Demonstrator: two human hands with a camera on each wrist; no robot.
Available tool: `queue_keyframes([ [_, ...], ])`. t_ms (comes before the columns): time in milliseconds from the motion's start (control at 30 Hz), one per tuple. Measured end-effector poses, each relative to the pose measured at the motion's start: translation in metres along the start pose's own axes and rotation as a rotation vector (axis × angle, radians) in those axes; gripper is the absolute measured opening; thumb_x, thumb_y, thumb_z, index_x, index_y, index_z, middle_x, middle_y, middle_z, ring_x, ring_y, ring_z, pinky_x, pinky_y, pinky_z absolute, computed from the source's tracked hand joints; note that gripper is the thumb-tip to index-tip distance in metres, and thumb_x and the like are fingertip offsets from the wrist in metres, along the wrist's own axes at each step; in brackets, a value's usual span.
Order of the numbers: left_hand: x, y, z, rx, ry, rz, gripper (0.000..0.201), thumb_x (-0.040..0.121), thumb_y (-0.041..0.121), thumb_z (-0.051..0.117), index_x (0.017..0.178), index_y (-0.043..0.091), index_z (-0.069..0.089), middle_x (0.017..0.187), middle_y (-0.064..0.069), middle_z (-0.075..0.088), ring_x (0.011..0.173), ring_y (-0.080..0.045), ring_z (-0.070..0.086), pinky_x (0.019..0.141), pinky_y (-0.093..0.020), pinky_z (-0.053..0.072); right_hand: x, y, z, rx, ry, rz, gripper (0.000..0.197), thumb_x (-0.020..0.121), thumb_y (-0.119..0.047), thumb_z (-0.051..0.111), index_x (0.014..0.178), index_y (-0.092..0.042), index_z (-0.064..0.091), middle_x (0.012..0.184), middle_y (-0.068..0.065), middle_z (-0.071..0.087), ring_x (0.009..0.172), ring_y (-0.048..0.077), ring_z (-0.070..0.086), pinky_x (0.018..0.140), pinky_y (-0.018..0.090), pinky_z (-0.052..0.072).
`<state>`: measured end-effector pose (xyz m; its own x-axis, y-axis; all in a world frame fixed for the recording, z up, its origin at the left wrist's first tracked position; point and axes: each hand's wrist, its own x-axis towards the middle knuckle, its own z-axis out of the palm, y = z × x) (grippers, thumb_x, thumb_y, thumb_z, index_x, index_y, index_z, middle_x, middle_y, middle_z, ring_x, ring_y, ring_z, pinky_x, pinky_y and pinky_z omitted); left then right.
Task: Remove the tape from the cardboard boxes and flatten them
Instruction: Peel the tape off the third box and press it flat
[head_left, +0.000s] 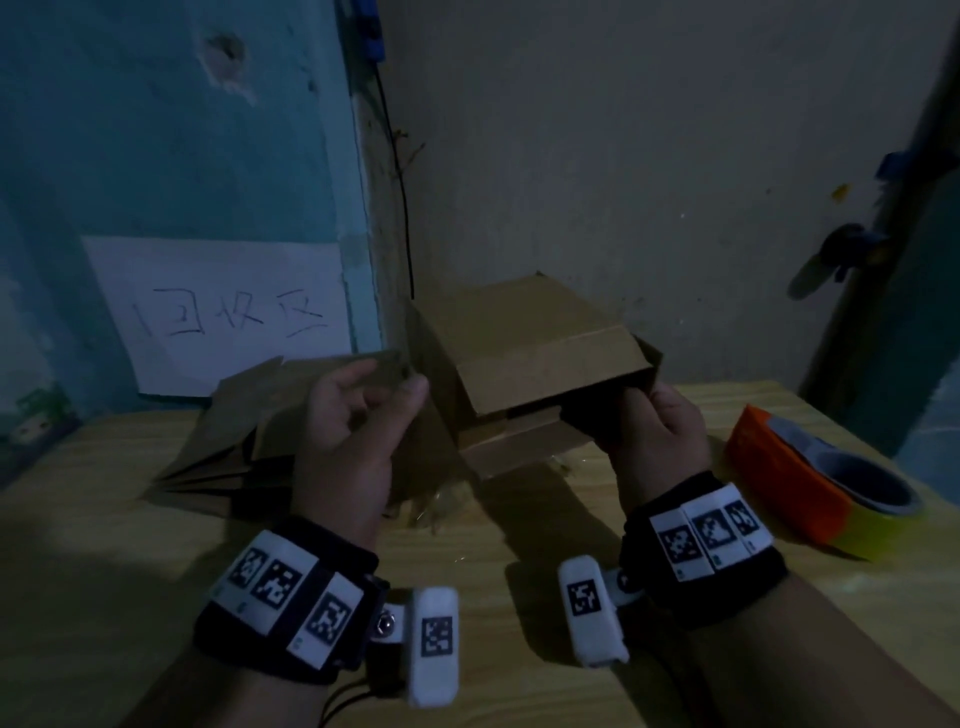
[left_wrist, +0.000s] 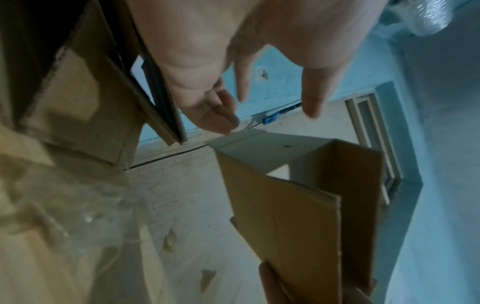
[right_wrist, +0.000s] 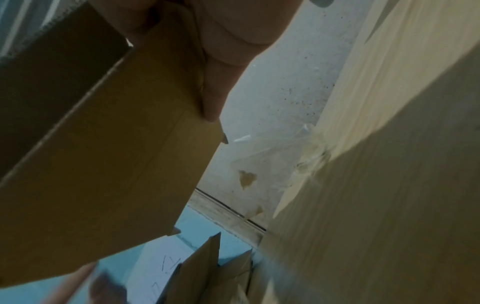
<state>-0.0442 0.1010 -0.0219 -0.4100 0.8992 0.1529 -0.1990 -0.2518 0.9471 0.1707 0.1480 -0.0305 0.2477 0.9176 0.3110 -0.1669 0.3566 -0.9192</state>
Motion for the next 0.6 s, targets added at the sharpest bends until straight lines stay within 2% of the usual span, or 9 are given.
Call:
queue_keyframes([
  [67,0.001,-0.001,0.000,0.030,-0.055,0.001,0.046,0.078,0.029,0.085,0.118,0.040,0.064,0.122,0.006,0.072,0.113,-0.022,0.071,0.094,-0.053,0.059,-0.003,0.000,0.001,-0.011,-0.027,0.003,0.032,0.100,-0.010,0.053,0.085,-0.022,0.078,0.092,0.005,0.080,0.089,0.018,0.076,0.073,0.029,0.061],
  [100,0.001,-0.002,0.000,0.036,-0.077,-0.006,0.040,0.085,0.017,0.079,0.114,0.041,0.064,0.121,0.007,0.073,0.113,-0.021,0.072,0.096,-0.054,0.059,-0.004,-0.001,0.002,-0.013,-0.038,0.007,0.028,0.101,-0.011,0.053,0.089,-0.021,0.077,0.091,0.005,0.080,0.086,0.016,0.076,0.069,0.025,0.060],
  [133,0.000,-0.002,0.001,0.036,-0.097,-0.005,0.039,0.089,0.012,0.075,0.112,0.042,0.064,0.121,0.008,0.073,0.114,-0.021,0.072,0.098,-0.054,0.058,-0.004,-0.001,0.002,-0.004,-0.042,0.013,0.025,0.100,-0.011,0.054,0.092,-0.017,0.077,0.090,0.006,0.080,0.083,0.015,0.076,0.065,0.021,0.059],
  [200,0.000,-0.002,0.000,0.046,-0.092,0.014,0.038,0.092,0.014,0.072,0.113,0.045,0.064,0.123,0.010,0.073,0.114,-0.018,0.072,0.099,-0.051,0.058,-0.004,-0.003,0.002,0.029,-0.052,0.014,0.019,0.098,-0.011,0.058,0.093,-0.014,0.076,0.090,0.008,0.080,0.085,0.019,0.077,0.067,0.024,0.059],
  [267,-0.002,0.001,0.000,0.029,-0.084,0.018,0.036,0.090,0.023,0.076,0.120,0.040,0.067,0.121,0.009,0.076,0.110,-0.015,0.074,0.098,-0.049,0.058,-0.004,-0.003,0.001,0.037,-0.079,0.004,0.015,0.096,-0.011,0.062,0.096,-0.014,0.076,0.095,0.008,0.080,0.093,0.024,0.077,0.076,0.034,0.060],
  [367,-0.007,0.005,0.002,0.016,-0.112,-0.016,0.057,0.071,0.048,0.082,0.125,0.032,0.070,0.112,0.006,0.080,0.104,-0.017,0.076,0.095,-0.048,0.058,-0.006,-0.003,-0.001,0.031,-0.140,-0.009,0.018,0.088,-0.017,0.069,0.105,-0.016,0.077,0.103,0.005,0.080,0.100,0.024,0.075,0.085,0.042,0.059],
  [433,-0.008,0.006,0.002,0.096,-0.107,0.007,0.052,0.077,0.037,0.084,0.126,0.034,0.068,0.113,0.009,0.078,0.106,-0.015,0.073,0.089,-0.040,0.057,-0.006,-0.003,-0.002,-0.011,-0.169,-0.041,0.017,0.086,-0.019,0.072,0.102,-0.019,0.078,0.100,0.003,0.080,0.097,0.021,0.075,0.080,0.038,0.059],
  [500,-0.004,0.002,0.001,0.172,-0.093,0.026,0.061,0.075,0.026,0.089,0.129,0.033,0.062,0.115,0.011,0.073,0.107,-0.010,0.068,0.083,-0.031,0.054,-0.007,-0.004,-0.003,-0.005,-0.203,-0.062,0.015,0.083,-0.019,0.073,0.098,-0.019,0.077,0.097,0.003,0.080,0.092,0.018,0.075,0.072,0.028,0.058],
  [600,0.002,-0.005,-0.003,0.220,-0.053,0.061,0.075,0.068,0.021,0.094,0.130,0.033,0.054,0.113,0.016,0.066,0.102,-0.001,0.061,0.077,-0.023,0.048,-0.010,-0.005,-0.004,-0.031,-0.269,-0.113,0.025,0.071,-0.030,0.074,0.094,-0.022,0.077,0.098,0.005,0.079,0.094,0.021,0.075,0.072,0.027,0.058],
])
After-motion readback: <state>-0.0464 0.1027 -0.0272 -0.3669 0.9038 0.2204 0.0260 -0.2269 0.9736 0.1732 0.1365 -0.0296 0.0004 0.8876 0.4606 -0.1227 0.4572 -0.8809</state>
